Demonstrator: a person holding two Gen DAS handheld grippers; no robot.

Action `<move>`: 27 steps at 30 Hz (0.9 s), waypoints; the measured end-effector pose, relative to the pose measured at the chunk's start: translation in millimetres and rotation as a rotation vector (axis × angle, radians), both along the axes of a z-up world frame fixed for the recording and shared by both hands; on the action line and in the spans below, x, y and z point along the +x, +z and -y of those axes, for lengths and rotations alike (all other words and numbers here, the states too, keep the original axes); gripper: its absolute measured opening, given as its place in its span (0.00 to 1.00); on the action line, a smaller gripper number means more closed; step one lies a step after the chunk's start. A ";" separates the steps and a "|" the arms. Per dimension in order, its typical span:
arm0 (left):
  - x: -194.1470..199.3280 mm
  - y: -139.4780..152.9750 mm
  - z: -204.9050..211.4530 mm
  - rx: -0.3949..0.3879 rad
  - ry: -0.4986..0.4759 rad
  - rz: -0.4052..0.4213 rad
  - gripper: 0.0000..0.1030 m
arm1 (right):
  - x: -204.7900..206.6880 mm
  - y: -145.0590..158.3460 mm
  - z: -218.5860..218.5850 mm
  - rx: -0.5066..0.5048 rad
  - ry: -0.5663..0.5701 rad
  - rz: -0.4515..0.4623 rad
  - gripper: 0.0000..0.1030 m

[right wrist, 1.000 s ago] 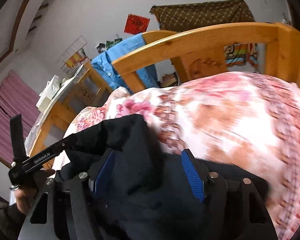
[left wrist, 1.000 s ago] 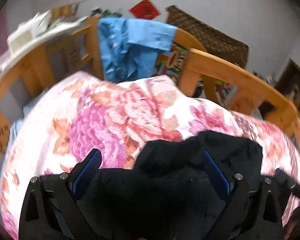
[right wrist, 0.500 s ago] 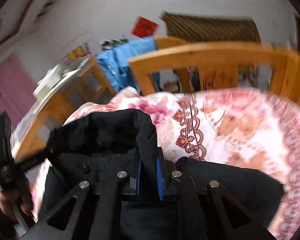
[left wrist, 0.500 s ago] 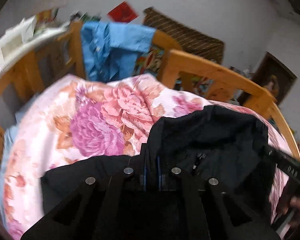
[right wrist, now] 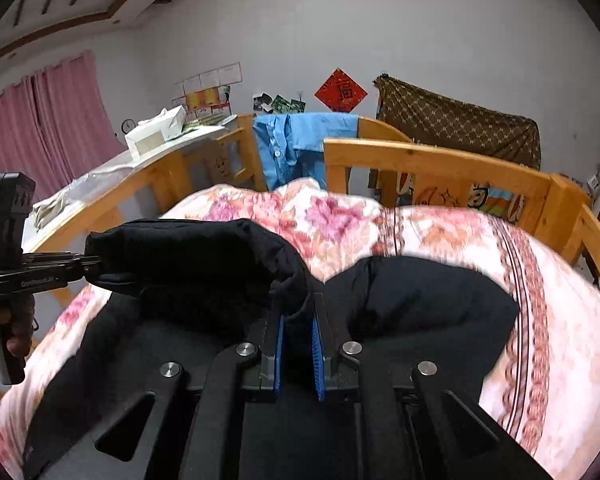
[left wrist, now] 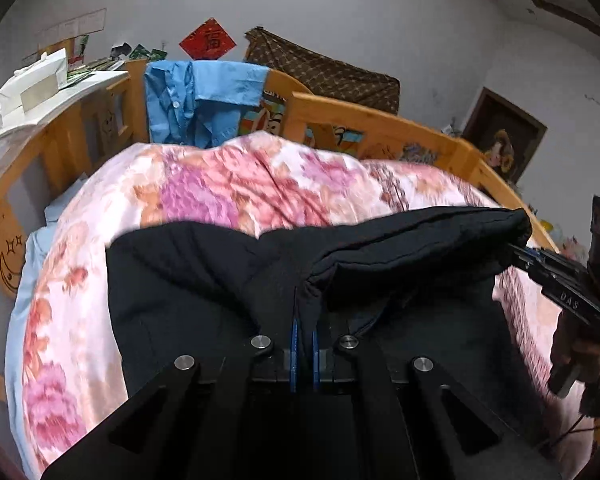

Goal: Fold large clothes

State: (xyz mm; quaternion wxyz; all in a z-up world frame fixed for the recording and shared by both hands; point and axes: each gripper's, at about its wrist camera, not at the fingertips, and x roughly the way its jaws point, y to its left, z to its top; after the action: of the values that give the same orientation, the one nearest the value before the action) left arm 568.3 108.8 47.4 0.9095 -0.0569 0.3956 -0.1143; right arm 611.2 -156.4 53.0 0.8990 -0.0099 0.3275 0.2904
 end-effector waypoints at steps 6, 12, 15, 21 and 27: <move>-10.3 -38.0 14.2 0.064 -0.017 -0.028 0.03 | -10.6 -39.6 1.4 -0.029 -0.027 -0.054 0.11; 1.8 -72.1 22.4 0.151 -0.042 -0.054 0.03 | 3.6 -55.9 2.5 -0.008 -0.057 -0.121 0.12; -2.5 -61.2 23.2 0.178 -0.080 -0.025 0.03 | -2.8 -22.6 19.4 0.037 -0.082 -0.093 0.19; -0.2 -57.7 28.0 0.223 -0.123 -0.021 0.03 | 31.3 31.5 5.3 0.089 -0.063 -0.043 0.33; 0.1 -53.9 12.7 0.099 -0.099 -0.069 0.05 | 72.9 -37.5 -47.0 -0.019 0.037 -0.263 0.26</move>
State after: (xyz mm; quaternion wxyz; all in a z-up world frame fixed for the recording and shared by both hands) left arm 568.4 96.1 -6.5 0.8902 0.0040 0.4344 -0.1372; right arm 684.1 -109.4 15.5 0.8426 0.0136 0.4453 0.3026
